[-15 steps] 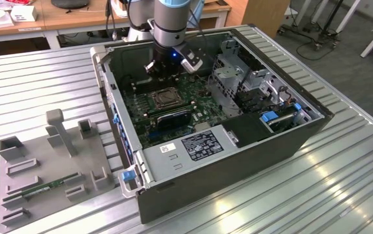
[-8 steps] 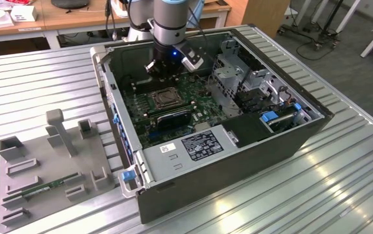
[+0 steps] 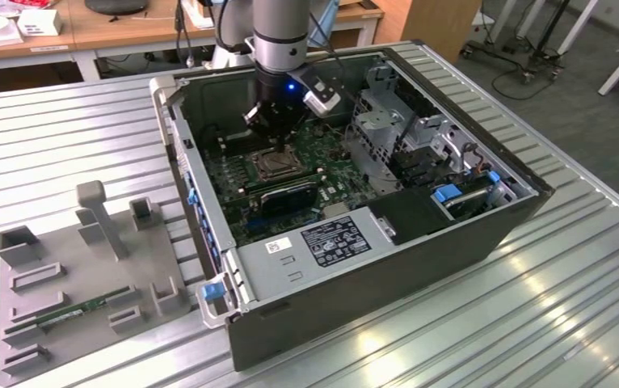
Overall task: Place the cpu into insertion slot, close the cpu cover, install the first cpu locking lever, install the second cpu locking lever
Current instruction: 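Install the first cpu locking lever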
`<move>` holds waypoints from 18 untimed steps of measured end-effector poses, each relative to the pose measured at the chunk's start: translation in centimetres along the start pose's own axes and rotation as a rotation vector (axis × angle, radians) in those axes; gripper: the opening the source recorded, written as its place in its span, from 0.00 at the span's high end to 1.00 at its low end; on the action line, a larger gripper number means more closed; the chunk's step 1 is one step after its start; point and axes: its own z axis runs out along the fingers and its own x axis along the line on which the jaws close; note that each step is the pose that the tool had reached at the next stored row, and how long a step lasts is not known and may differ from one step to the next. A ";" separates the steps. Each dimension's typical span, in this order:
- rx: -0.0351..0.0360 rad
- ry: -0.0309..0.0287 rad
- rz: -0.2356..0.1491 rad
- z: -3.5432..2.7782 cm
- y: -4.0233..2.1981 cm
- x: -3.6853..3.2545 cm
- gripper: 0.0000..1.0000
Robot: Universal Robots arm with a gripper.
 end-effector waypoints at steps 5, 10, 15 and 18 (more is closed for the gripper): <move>0.0054 0.0003 0.000 0.00 0.00 0.00 0.89; 0.0063 0.0004 0.007 0.01 0.03 0.46 0.89; 0.0075 -0.0001 0.022 0.02 -0.02 0.47 0.89; 0.0077 0.0001 0.022 0.01 -0.20 0.48 0.89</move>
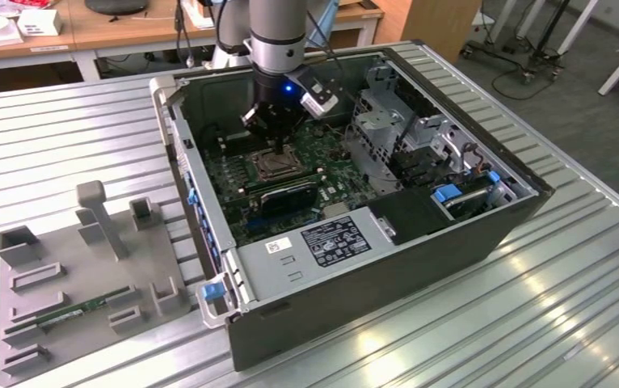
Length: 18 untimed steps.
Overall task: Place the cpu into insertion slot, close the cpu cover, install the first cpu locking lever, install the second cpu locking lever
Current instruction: 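Install the first cpu locking lever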
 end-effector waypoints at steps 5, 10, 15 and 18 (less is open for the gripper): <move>0.0000 0.0000 0.000 -0.01 -0.67 0.13 0.89; 0.0001 0.0000 0.000 -0.07 -0.88 0.15 0.89; 0.0000 0.0000 0.000 -0.31 -0.99 0.14 0.89; -0.0002 -0.0003 0.000 -0.43 -1.07 0.13 0.89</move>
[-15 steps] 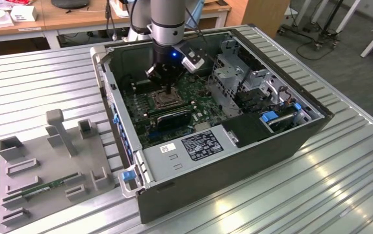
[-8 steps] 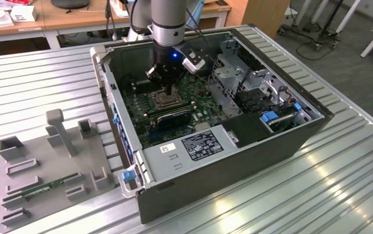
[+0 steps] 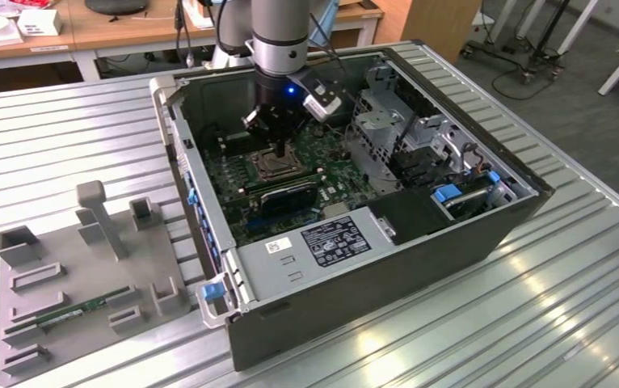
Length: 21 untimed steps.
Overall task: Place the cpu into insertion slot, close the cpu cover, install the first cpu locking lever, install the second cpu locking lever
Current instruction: 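Install the first cpu locking lever, then install the second cpu locking lever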
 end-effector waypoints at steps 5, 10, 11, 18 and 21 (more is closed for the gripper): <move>0.0001 -0.0005 0.000 -0.02 -0.08 0.16 0.89; 0.0001 -0.0006 0.000 -0.03 -0.09 0.37 0.89; 0.0002 -0.0006 0.000 -0.03 -0.09 0.37 0.89; 0.0004 -0.0004 0.000 -0.14 -0.10 0.38 0.89; 0.0002 -0.0005 0.000 -0.32 -0.09 0.37 0.89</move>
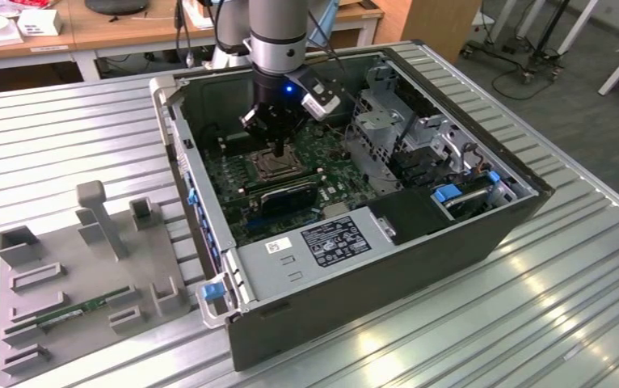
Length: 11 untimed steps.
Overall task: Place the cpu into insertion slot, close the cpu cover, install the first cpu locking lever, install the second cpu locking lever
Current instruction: 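Install the second cpu locking lever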
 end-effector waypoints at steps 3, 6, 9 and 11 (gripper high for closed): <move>-0.0001 0.0001 0.000 -0.31 0.00 -0.01 0.89; 0.0000 0.0000 0.000 -0.63 0.01 -0.03 0.89; -0.0001 0.0000 0.000 -0.90 0.01 -0.04 0.89; -0.0001 -0.0001 0.000 -0.99 0.01 -0.05 0.89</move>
